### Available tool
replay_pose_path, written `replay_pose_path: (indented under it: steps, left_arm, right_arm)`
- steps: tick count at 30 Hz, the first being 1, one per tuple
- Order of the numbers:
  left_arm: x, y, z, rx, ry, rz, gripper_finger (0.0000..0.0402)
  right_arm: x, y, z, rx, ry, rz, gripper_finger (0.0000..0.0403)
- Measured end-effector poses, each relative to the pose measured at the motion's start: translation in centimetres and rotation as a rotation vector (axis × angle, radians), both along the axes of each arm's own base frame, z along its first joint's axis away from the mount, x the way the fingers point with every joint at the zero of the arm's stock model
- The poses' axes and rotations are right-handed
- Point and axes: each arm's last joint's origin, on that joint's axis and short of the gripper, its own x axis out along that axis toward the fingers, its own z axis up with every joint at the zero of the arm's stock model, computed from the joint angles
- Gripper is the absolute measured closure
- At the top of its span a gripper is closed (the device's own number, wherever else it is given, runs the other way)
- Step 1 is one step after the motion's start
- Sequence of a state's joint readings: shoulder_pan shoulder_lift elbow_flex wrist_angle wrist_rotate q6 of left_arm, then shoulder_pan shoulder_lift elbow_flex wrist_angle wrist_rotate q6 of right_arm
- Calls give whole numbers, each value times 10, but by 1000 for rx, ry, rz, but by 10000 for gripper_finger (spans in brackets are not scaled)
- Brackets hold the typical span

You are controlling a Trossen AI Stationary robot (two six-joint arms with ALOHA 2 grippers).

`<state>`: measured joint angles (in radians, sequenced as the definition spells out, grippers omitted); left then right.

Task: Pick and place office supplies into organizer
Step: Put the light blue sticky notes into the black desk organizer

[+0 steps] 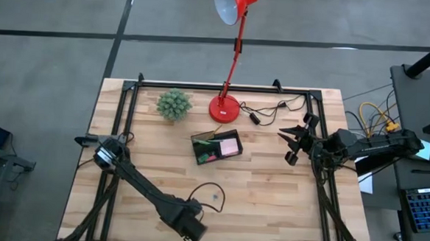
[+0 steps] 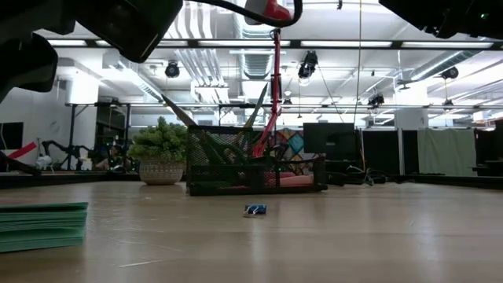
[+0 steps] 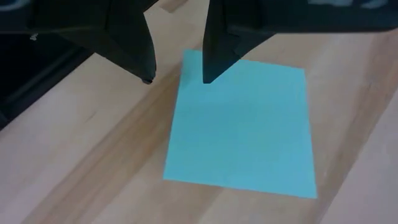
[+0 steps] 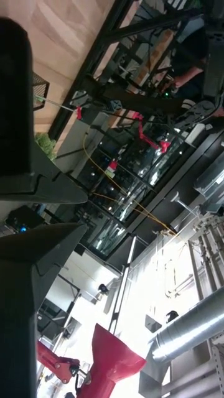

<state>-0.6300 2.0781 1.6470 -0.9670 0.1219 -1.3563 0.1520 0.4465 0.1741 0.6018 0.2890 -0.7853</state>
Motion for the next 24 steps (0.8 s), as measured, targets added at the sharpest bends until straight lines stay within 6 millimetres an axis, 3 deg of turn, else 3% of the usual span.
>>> replay_pose_path:
  steps: [24]
  left_arm:
    - [-1, -2, -30, 58, 56, -30, 286]
  right_arm:
    - [0, 0, -1, -2, 15, 0, 351]
